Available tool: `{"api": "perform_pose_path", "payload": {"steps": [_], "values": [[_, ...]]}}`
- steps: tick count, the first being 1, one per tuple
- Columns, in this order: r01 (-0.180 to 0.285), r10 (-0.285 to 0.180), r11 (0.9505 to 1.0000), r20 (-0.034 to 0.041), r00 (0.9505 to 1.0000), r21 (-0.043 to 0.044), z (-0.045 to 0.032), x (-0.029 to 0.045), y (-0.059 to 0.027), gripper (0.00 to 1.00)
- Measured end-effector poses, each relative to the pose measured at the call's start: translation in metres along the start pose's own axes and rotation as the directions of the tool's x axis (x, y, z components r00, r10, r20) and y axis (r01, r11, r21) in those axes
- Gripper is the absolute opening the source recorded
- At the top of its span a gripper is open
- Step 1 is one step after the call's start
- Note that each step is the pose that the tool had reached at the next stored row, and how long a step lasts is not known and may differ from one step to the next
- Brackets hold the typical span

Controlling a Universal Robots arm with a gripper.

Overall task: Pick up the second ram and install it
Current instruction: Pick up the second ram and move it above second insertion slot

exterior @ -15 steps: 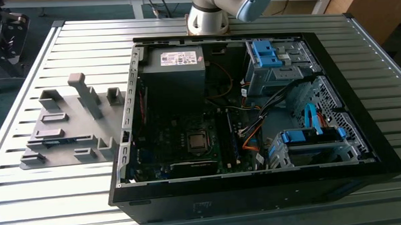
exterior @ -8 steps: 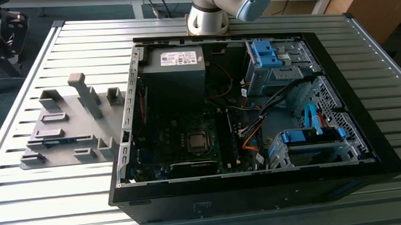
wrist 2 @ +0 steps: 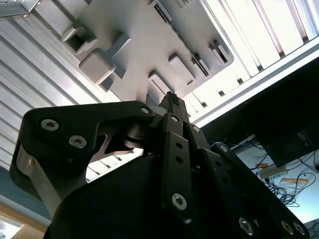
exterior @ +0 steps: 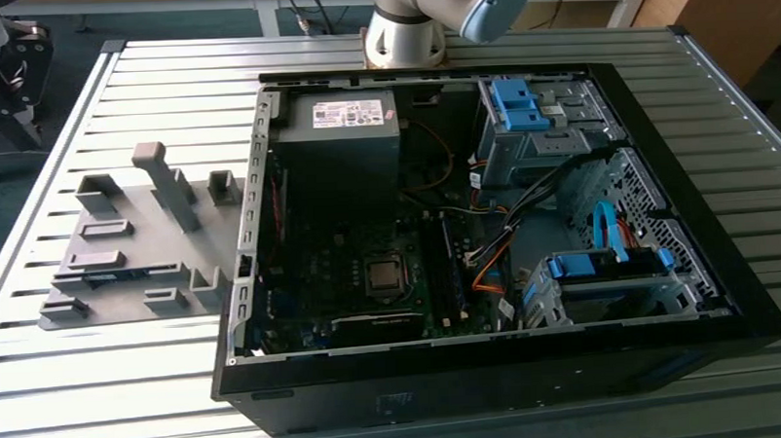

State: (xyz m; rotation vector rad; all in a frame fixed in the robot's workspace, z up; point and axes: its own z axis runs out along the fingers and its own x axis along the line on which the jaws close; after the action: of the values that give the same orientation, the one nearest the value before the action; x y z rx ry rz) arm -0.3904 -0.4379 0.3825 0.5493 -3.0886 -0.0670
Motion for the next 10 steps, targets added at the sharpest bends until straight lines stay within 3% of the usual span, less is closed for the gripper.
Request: {"api": "perform_pose_path", "payload": {"steps": [4,10], "values": [[0.015,-0.015,0.9999,-0.0007,0.9999,-0.0001,0.0000,0.0001,0.0000,0.11],[0.100,-0.100,0.9950,-0.0043,0.9950,-0.0006,0.0001,0.0009,0.0003,0.11]]}}
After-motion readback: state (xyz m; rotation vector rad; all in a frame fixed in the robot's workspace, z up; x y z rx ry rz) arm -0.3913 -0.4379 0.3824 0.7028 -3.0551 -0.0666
